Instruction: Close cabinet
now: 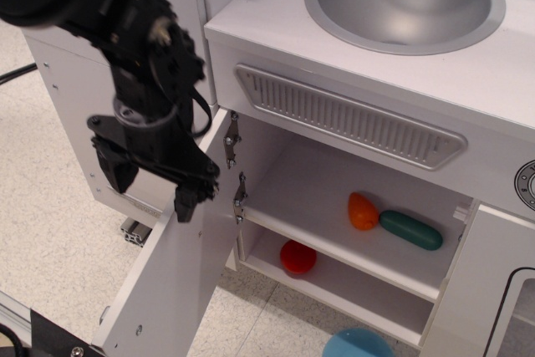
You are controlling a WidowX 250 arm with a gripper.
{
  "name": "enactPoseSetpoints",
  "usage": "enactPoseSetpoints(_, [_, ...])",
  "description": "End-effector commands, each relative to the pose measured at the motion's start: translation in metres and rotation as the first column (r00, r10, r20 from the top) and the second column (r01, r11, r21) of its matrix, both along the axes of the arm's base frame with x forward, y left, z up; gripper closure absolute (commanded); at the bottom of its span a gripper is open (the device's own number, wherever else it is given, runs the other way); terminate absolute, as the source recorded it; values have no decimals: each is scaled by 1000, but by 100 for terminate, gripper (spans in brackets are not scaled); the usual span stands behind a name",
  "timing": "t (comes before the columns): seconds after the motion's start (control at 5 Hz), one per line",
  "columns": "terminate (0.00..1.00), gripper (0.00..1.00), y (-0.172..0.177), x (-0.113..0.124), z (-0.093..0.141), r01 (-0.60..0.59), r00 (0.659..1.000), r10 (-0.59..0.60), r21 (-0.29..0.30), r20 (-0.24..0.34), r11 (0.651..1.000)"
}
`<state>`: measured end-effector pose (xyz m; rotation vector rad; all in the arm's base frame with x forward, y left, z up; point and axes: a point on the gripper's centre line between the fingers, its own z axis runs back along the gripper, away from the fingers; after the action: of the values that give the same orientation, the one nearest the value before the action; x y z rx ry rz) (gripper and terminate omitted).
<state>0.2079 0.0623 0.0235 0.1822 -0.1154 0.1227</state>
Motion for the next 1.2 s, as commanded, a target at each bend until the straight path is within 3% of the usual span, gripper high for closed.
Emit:
enactPoseSetpoints(0.0, [0, 0, -17, 17, -12, -39, 999, 41, -136, 10, 990])
enactPoseSetpoints(0.4, [0, 0, -61, 32, -24, -57, 997, 64, -180, 33, 982])
enactPoseSetpoints(1.0, [0, 0, -147, 61, -3, -27, 996, 54, -310, 77, 950])
